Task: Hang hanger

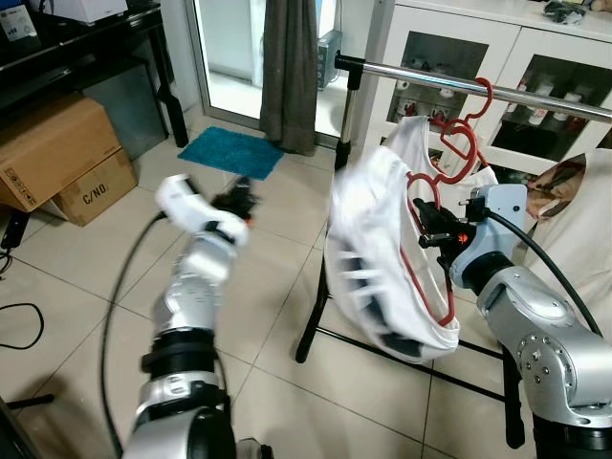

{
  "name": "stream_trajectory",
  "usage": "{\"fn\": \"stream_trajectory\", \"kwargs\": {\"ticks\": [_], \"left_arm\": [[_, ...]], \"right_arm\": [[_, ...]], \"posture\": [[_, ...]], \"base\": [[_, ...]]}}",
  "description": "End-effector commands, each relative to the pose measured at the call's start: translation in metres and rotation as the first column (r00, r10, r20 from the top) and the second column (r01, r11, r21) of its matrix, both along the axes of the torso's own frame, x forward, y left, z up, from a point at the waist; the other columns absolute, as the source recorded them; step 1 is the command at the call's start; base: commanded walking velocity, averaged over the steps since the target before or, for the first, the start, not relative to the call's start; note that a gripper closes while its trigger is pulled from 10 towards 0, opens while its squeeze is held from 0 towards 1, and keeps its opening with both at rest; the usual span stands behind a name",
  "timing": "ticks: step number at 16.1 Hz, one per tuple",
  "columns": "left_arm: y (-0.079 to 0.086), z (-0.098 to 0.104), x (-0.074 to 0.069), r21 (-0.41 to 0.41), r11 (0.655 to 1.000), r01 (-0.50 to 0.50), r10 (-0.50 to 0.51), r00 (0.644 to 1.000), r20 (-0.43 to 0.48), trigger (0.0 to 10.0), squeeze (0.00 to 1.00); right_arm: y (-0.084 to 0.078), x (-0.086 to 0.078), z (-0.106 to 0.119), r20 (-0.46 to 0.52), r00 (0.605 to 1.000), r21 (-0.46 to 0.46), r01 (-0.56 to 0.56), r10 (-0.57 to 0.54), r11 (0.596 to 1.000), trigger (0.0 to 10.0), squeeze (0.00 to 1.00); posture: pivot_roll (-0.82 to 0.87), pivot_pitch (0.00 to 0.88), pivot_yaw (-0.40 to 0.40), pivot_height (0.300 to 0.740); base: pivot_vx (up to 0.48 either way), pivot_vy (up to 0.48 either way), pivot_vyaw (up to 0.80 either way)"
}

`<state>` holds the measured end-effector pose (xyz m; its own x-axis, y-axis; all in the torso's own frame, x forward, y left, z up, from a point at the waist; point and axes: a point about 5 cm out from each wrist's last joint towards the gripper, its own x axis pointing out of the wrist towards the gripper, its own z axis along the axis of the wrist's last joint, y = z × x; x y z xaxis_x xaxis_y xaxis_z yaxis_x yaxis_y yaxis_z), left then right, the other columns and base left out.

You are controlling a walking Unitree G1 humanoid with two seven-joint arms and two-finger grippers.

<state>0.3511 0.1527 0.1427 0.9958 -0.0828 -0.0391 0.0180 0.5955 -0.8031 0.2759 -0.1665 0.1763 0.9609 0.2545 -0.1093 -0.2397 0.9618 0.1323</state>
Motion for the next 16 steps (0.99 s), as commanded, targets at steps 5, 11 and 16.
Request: {"fn": "stream_trajectory", "kwargs": {"ticks": [5, 11, 16], "left_arm": [[-0.004, -0.005, -0.014, 0.647, 0.716, 0.264, -0.327, 0.945, -0.023, 10.0, 1.00], [-0.051, 0.021, -0.022, 0.704, 0.555, 0.444, -0.678, 0.732, 0.073, 10.0, 0.00], [-0.081, 0.014, -0.019, 0.508, 0.633, 0.585, -0.713, 0.695, 0.089, 10.0, 0.00]], "right_arm": [[0.008, 0.001, 0.011, 0.027, 0.995, -0.055, -0.097, 0.098, 0.994, 10.0, 0.00], [0.024, -0.003, 0.017, 0.026, 0.975, -0.095, -0.216, 0.219, 0.972, 10.0, 0.00], [0.033, -0.003, 0.026, 0.049, 0.967, -0.089, -0.244, 0.249, 0.966, 10.0, 0.00]], "posture": [[-0.07, 0.000, -0.029, 0.710], [-0.08, 0.000, -0.023, 0.710], [-0.09, 0.000, -0.015, 0.710]], "base": [[0.000, 0.000, 0.00], [0.000, 0.000, 0.00], [0.000, 0.000, 0.00]]}}
